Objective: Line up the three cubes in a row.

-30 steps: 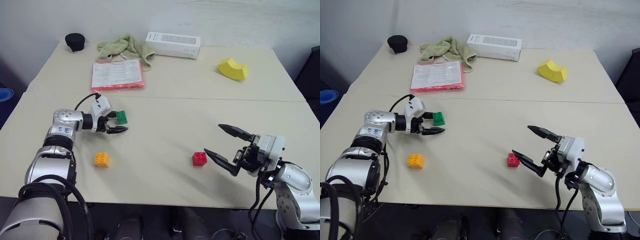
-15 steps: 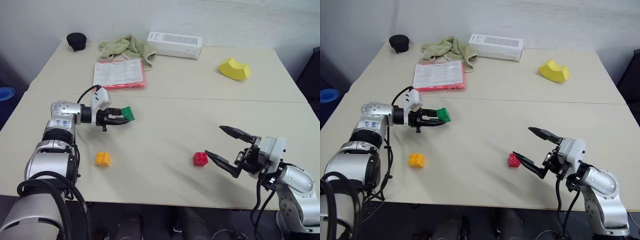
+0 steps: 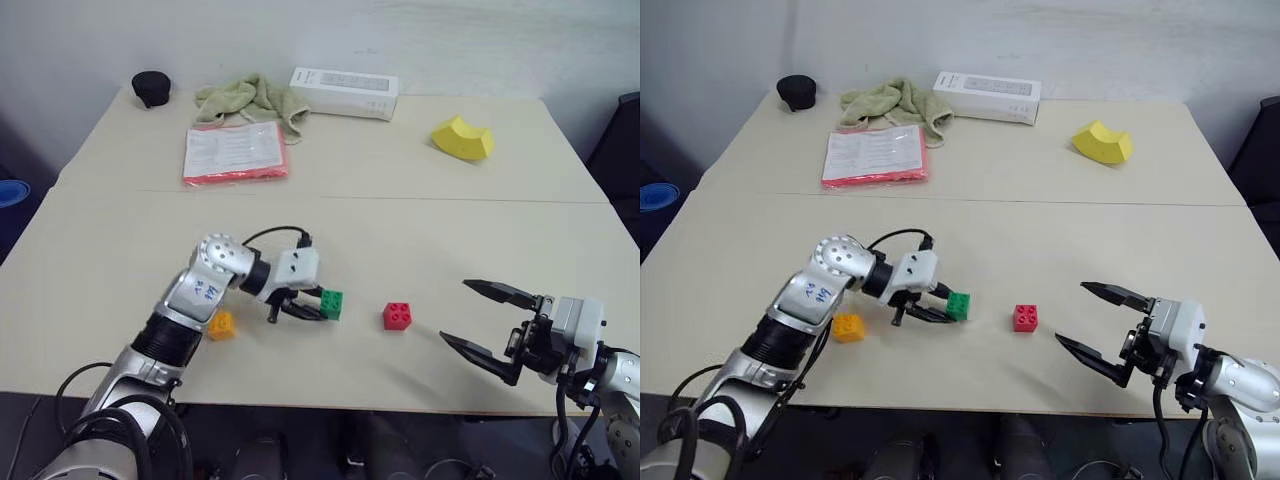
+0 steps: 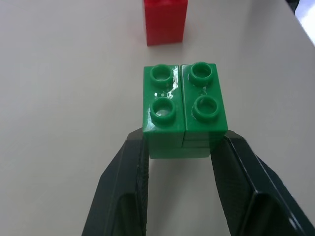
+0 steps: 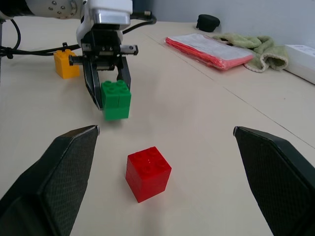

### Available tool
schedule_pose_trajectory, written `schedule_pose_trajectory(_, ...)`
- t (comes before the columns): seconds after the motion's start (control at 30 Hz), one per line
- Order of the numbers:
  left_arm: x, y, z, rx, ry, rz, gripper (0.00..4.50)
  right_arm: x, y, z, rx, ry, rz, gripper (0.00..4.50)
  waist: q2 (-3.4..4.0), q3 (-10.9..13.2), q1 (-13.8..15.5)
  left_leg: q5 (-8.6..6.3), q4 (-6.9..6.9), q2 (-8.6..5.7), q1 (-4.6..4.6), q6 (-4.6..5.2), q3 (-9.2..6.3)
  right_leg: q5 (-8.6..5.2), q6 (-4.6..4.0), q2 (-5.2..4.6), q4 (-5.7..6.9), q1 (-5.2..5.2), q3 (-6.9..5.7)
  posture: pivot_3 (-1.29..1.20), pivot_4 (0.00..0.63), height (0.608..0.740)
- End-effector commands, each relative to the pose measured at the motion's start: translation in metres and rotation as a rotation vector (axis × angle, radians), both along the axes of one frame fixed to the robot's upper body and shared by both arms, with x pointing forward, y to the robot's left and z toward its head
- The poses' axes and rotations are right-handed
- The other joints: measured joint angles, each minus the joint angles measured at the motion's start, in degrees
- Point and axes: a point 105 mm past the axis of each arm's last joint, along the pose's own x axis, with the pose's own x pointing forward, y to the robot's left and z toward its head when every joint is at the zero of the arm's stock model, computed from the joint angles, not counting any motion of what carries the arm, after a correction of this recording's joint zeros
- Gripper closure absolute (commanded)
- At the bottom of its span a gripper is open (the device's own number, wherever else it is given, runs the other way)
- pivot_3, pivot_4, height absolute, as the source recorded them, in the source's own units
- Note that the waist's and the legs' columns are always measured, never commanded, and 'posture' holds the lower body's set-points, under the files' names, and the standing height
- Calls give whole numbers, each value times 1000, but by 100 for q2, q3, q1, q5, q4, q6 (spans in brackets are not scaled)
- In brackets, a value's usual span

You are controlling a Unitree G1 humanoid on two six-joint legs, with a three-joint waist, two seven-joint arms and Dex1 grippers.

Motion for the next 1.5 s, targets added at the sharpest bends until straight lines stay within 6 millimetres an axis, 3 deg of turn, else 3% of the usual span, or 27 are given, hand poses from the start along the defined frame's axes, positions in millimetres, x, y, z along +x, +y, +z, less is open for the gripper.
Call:
schedule_pose_trajectory(0.03, 4, -5, -3, 27, -58, 26, 3045, -1, 1, 12, 0, -52, 4, 0, 0, 0, 18, 0, 0, 0, -1, 0, 0, 0, 0, 0, 0, -1, 0, 0, 150, 740)
schedule_pose_trajectory(0.33, 15, -8, -10, 11, -80, 53, 3045, 1, 4, 13, 10, -64, -2, 0, 0, 0, 37, 1, 2, -4, -3, 7, -1, 0, 0, -6, -2, 1, -1, 0, 150, 740)
schedule_pose_trajectory(0.63, 11, -8, -16, 27, -62, 6, 3045, 1, 4, 12, 16, -67, -9, 0, 1, -1, 37, 1, 2, -4, -2, 6, -1, 0, 0, -6, -3, 3, -2, 0, 150, 740)
schedule_pose_trajectory(1.03, -6, -8, -9, 27, 5, -34, 3045, 2, 3, 9, 21, -62, -12, 0, 1, -1, 23, 1, 2, -2, -2, 5, 0, 0, 0, -4, -2, 2, -3, 0, 150, 740)
schedule_pose_trajectory(1.5, 2, -5, -18, 39, -29, 49, 3045, 3, 4, 8, 25, -65, -6, 0, 1, -1, 28, 2, 3, -4, -2, 8, 0, 0, 0, -7, -3, 4, -1, 0, 150, 740)
